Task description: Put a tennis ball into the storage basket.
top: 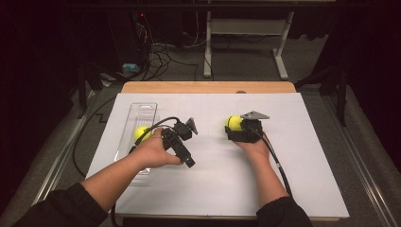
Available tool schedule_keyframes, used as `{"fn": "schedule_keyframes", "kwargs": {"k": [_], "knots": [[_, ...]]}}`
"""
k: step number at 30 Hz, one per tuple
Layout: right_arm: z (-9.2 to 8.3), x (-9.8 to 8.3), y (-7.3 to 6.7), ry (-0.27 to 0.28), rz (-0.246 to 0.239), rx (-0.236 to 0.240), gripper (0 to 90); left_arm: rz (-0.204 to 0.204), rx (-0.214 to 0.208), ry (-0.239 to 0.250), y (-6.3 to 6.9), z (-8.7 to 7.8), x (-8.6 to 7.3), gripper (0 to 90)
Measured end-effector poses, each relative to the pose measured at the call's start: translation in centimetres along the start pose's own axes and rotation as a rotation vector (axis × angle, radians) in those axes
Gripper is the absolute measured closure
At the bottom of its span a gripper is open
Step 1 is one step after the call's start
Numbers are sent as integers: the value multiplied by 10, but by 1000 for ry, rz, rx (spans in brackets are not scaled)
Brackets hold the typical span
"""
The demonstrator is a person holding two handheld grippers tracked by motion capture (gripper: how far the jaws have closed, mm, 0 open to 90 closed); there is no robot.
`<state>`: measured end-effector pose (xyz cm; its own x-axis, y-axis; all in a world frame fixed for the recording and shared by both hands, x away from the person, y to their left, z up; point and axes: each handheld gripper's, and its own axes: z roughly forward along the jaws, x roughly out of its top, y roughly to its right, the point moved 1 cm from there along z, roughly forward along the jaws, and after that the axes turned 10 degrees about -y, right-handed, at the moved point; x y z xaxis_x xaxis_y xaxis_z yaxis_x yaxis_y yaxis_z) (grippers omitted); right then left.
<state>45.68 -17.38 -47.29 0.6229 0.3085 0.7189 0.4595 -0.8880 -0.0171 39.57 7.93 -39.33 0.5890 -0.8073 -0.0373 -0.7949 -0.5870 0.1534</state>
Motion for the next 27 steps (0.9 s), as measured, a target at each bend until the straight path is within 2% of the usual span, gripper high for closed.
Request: {"fn": "schedule_keyframes", "kwargs": {"k": [12,20,27], "knots": [[1,1,2,-1,-4,9,249,5,-3,-7,1,0,1,0],[1,1,1,-1,-7,8,267,1,-2,-6,1,1,1,0],[0,0,-3,-1,-35,-18,277,0,-2,-4,1,1,1,0]]}}
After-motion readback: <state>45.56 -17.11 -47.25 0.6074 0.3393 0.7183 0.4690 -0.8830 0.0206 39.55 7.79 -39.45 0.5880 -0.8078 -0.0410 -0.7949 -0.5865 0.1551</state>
